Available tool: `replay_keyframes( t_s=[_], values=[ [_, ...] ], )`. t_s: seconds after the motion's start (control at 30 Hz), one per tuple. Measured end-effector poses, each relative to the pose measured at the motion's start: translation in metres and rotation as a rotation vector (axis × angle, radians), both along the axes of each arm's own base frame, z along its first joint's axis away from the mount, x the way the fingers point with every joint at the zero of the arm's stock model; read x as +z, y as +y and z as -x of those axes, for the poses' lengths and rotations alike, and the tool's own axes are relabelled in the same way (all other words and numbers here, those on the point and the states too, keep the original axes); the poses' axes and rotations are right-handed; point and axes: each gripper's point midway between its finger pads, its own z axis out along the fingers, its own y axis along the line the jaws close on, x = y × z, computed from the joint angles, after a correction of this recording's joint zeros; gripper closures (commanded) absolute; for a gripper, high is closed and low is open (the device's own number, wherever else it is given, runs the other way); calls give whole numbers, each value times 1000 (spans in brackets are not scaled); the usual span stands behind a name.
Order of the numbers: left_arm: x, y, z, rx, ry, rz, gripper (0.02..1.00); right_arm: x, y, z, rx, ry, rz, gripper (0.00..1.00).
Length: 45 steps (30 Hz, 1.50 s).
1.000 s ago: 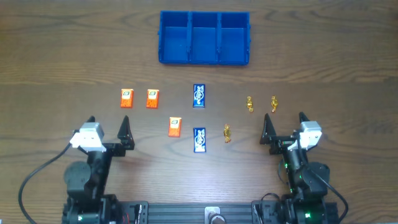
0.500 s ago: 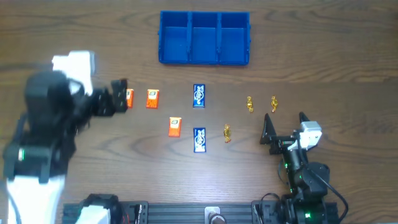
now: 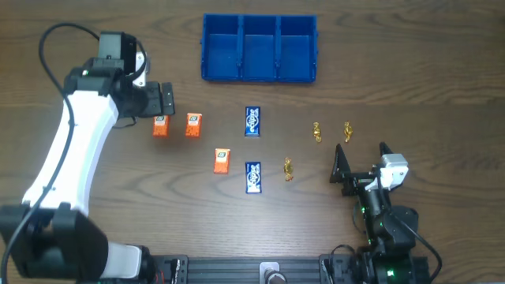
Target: Sort Candies Into Trays
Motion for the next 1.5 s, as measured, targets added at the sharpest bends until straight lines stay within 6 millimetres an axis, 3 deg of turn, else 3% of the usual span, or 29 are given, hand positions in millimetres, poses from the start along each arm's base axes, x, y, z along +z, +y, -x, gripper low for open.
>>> replay_keyframes(
  t_s=[0.23,0.8,1.33,1.5],
  values=[
    [-35,19,1,31,112,-10,45,0,0,0,0,0,0,3],
    [-101,11,-14,-116,208,5,53,0,0,0,0,0,0,1],
    [-129,3,-12,-184,257,11,191,0,0,0,0,0,0,3],
    [-134,3,-13,-185,264,9,308,0,0,0,0,0,0,3]
  ],
)
